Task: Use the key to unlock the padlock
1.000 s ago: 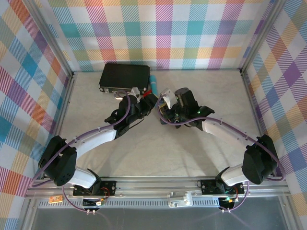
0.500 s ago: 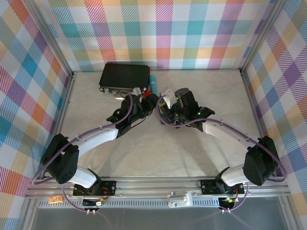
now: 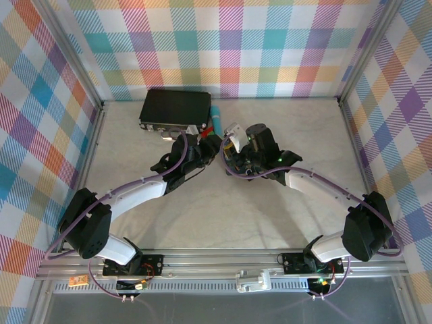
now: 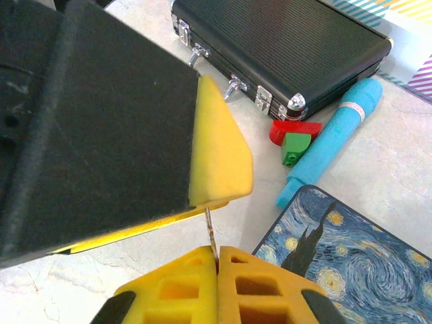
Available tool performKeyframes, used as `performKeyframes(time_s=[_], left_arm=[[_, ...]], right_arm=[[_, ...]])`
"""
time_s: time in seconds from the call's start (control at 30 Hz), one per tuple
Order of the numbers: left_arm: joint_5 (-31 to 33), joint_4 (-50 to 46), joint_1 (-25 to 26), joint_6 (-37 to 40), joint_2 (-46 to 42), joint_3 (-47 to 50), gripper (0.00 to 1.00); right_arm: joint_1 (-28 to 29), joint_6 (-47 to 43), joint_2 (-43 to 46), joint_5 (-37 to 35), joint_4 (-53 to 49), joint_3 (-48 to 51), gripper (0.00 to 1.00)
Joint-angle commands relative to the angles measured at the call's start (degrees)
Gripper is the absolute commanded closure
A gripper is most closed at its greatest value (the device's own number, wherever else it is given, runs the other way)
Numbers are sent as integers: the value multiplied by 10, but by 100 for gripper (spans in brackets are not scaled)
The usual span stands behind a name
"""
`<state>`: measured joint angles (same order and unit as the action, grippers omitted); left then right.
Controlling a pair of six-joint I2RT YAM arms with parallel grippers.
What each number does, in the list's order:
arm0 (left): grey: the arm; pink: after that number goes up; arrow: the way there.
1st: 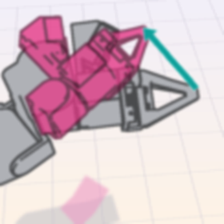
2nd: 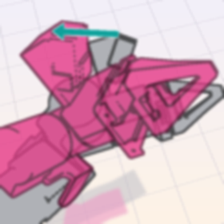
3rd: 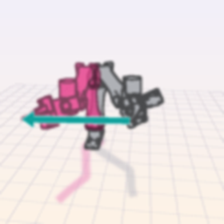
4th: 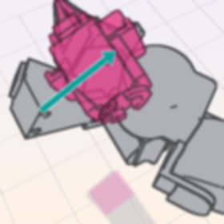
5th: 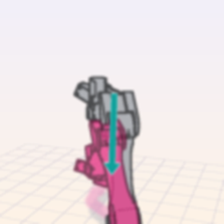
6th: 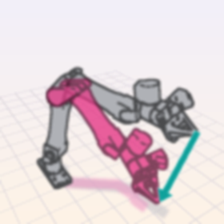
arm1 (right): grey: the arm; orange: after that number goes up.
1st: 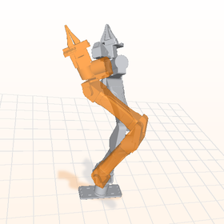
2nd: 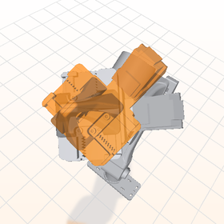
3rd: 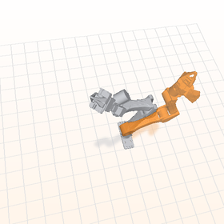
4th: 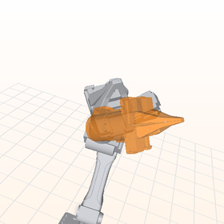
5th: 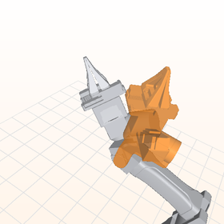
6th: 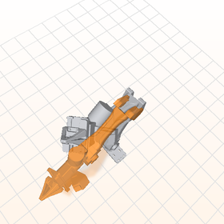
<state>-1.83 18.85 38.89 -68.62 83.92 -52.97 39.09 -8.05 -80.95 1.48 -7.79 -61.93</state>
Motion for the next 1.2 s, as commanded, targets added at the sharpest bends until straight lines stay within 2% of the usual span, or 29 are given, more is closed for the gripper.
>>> performKeyframes(time_s=[0.0, 0.23, 0.4, 0.53, 0.57, 0.6, 0.67, 0.77, 0.87, 1.0, 1.17], left_arm=[[14, -23, 7, 2, -17, 0, 78], [29, -41, 7, 12, -21, -3, 85], [28, -42, 7, 16, -15, -10, 100], [25, -41, 7, 28, -10, -15, 100], [27, -40, 7, 37, -10, -16, 100], [30, -39, 7, 49, -13, -15, 100], [31, -12, 7, 84, -20, -6, 100], [33, 56, 5, 143, -33, 21, 100], [-7, 114, -1, 224, -35, 36, 100], [-64, 190, -6, 299, -41, 63, 100], [-123, 266, -18, 327, -52, 96, 100]], right_arm=[[5, -8, 3, 2, 7, -6, 100], [5, -11, 5, 11, 1, -7, 100], [5, -8, 12, 22, -1, -8, 100], [4, 13, 27, 23, -8, -7, 100], [3, 20, 34, 23, -8, -4, 95], [1, 43, 42, 28, -5, -1, 86], [-10, 66, 55, 51, -8, 0, 79], [-43, 107, 61, 100, -29, -11, 78], [-88, 170, 71, 169, -9, 3, 77], [-141, 254, 80, 268, 61, 38, 66], [-160, 320, 82, 357, 179, 91, 51]])
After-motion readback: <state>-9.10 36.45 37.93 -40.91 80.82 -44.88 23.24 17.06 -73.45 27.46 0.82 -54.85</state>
